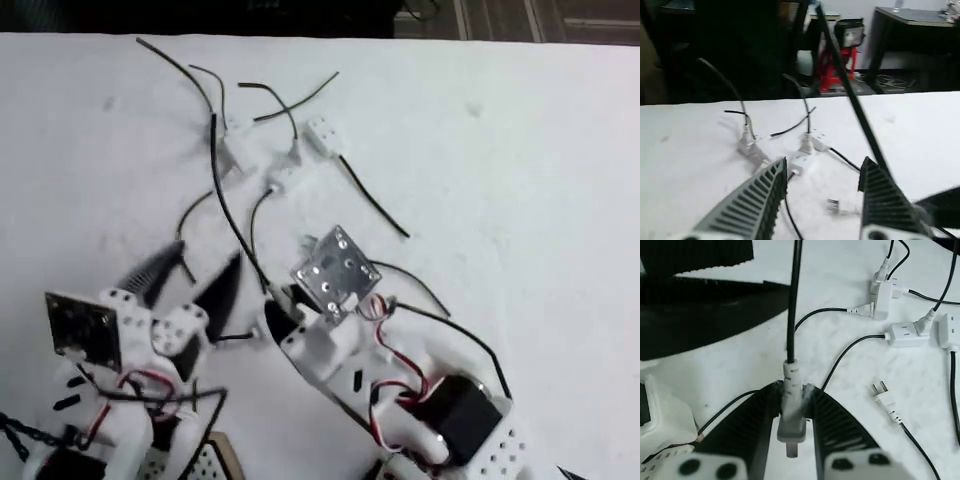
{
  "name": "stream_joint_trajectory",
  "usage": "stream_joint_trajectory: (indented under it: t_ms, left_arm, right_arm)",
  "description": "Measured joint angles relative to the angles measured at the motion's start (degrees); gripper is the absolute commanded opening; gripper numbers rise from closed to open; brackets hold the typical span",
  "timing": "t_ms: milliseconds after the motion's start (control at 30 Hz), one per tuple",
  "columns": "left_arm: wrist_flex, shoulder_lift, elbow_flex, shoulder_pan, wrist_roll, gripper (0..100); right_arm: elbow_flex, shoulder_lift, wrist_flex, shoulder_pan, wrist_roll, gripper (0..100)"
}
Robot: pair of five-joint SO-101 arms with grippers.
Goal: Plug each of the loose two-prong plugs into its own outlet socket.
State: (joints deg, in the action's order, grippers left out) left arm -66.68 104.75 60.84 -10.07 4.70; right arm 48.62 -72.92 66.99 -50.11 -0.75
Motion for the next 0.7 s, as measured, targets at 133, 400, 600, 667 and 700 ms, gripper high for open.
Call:
stream_joint_trajectory:
  t_ms: [133, 400, 600, 667, 700]
  left_arm:
    - [-4.3, 0.0, -4.0, -10.9, 0.0, 24]
    - [-7.6, 0.1, -4.7, -25.7, -10.8, 14]
    - [-8.1, 0.1, -4.7, -24.3, -15.2, 14]
    - [-8.1, 0.1, -4.7, -19.8, -15.4, 14]
    - [-8.1, 0.1, -4.8, -17.4, -15.4, 14]
  right_arm:
    - [2.5, -3.2, -0.2, 0.0, 0.0, 1.7]
    - [3.7, -4.2, -0.2, -0.2, -0.1, 1.7]
    - [3.8, -4.3, -0.2, 0.0, -0.1, 1.7]
    - [3.8, -4.3, -0.2, 0.0, -0.1, 1.7]
    - [3.8, -4.3, -0.2, -0.1, -0.1, 1.7]
